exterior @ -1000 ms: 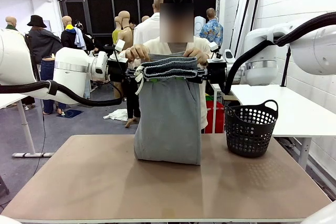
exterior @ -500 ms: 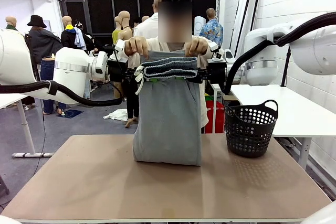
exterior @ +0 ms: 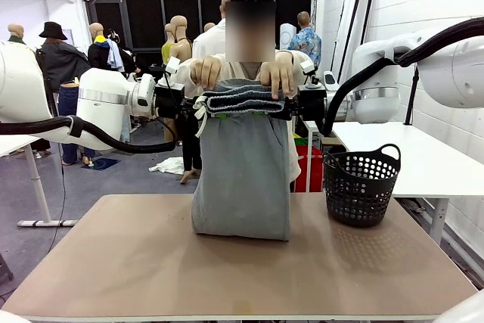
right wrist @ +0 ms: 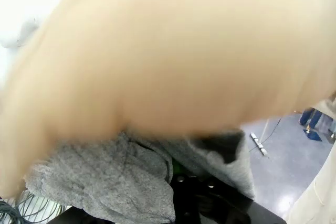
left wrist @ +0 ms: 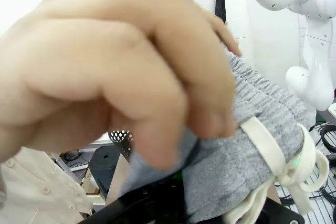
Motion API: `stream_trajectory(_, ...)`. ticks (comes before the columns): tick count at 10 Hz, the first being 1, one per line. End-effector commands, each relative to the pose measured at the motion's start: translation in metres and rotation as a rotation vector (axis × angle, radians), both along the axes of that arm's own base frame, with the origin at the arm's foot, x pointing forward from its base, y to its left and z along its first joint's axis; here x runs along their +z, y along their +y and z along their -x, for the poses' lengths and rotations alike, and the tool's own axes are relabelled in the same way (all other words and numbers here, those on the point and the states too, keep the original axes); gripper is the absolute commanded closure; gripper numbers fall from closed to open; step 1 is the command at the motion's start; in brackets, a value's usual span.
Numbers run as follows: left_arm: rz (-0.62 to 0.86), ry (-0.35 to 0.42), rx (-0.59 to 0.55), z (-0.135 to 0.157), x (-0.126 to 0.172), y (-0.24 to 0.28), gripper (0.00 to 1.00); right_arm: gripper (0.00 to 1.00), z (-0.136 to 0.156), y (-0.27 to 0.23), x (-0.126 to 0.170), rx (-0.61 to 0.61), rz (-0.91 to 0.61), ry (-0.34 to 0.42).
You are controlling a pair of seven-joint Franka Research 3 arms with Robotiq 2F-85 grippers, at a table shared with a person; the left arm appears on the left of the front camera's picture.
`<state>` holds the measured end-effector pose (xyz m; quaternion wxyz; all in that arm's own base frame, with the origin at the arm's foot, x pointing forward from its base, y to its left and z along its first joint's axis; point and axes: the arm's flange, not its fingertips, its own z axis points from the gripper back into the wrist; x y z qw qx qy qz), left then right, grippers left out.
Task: Fold the training pants.
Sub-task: Release the ends of the Training pants and then grab the overlapped ends.
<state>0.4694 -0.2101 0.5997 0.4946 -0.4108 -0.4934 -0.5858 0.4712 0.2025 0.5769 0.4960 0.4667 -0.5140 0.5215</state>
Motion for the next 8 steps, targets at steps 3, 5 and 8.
stream_trajectory(3, 0.022, -0.013, 0.013, 0.0032, 0.002, -0.0006, 1.0, 1.0, 0.001, 0.0009, 0.0009, 0.008, -0.003, -0.001)
stream_trajectory(5, 0.022, -0.013, 0.013, 0.0032, 0.002, -0.0006, 1.0, 1.0, 0.001, 0.0009, 0.0009, 0.008, -0.003, -0.001)
stream_trajectory(8, 0.022, -0.013, 0.013, 0.0032, 0.002, -0.0006, 1.0, 1.0, 0.001, 0.0009, 0.0009, 0.008, -0.003, -0.001)
